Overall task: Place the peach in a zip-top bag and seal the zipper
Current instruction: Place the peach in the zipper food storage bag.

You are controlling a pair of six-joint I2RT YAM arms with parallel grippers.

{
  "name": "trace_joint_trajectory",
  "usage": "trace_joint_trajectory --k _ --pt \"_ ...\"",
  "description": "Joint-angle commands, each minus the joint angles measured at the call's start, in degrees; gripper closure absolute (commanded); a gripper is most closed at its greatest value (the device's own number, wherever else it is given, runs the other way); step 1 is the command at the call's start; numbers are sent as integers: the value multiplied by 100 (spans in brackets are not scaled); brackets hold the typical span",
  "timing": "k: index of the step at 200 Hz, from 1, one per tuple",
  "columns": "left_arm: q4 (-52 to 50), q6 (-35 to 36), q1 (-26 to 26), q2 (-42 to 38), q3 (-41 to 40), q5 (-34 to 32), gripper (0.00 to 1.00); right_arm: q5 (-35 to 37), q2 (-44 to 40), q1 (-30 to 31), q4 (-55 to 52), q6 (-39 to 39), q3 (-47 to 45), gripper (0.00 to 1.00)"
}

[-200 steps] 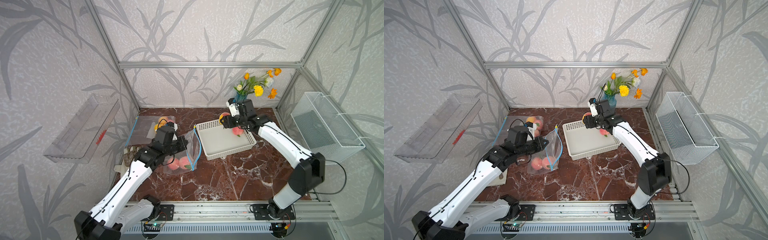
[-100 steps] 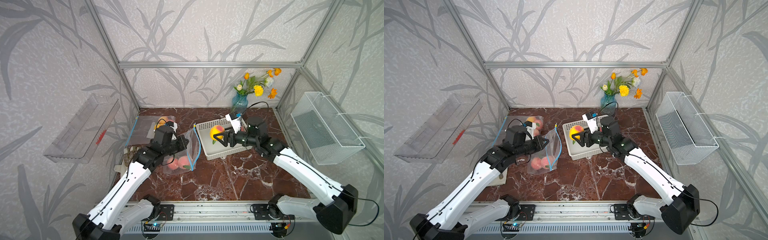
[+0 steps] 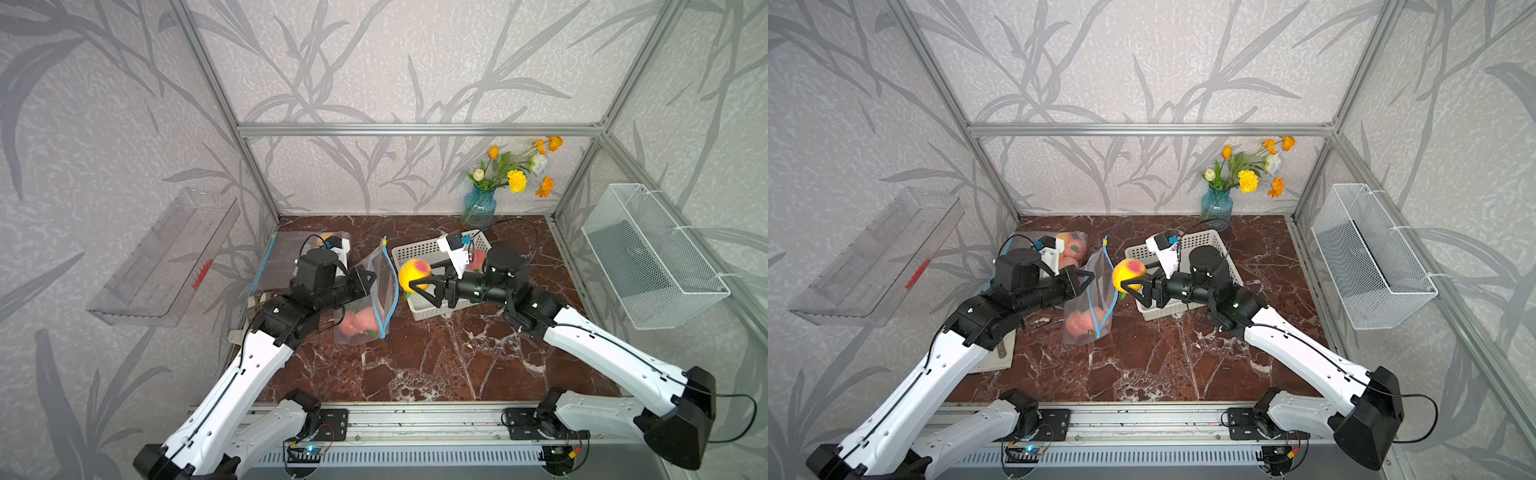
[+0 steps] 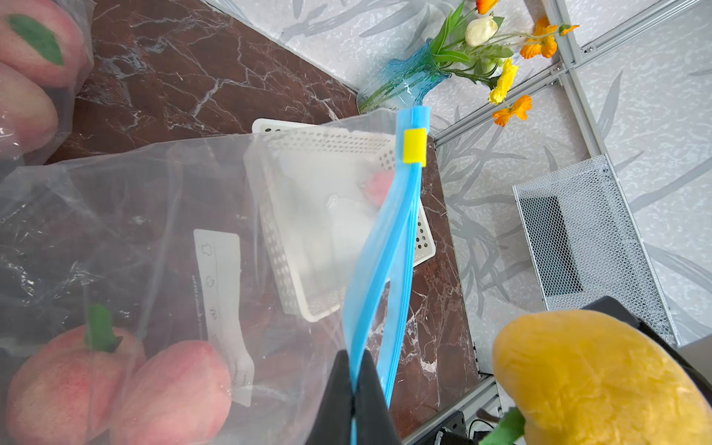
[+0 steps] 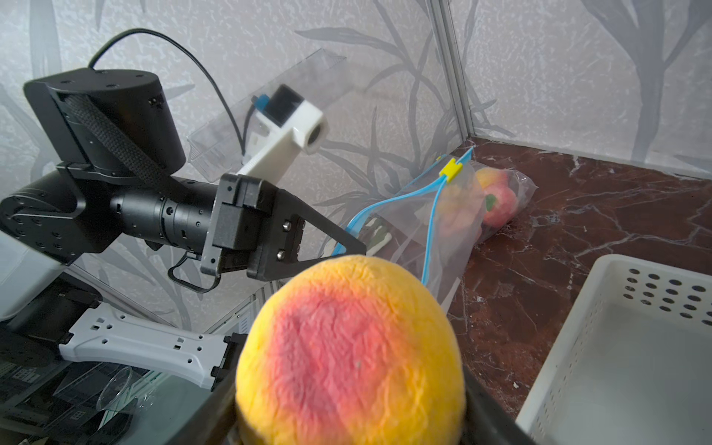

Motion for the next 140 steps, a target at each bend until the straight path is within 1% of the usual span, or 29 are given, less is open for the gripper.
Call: trace_joint_trajectory --k 1,34,64,96,120,140 --pt "-58 55 35 -77 159 65 100 310 8 204 348 55 2 43" --pt "30 6 35 -104 159 198 100 978 262 628 504 -32 134 43" --pt "40 -33 40 -137 163 236 100 1525 700 823 252 -223 410 43" --pt "-43 2 38 -209 216 165 100 1756 1051 945 -254 -476 584 43" --pt "-189 19 37 -232 280 57 100 2327 1081 1071 -844 -919 673 43" --pt "-242 38 38 -245 307 66 100 2674 1098 1117 -1326 -1073 811 42"
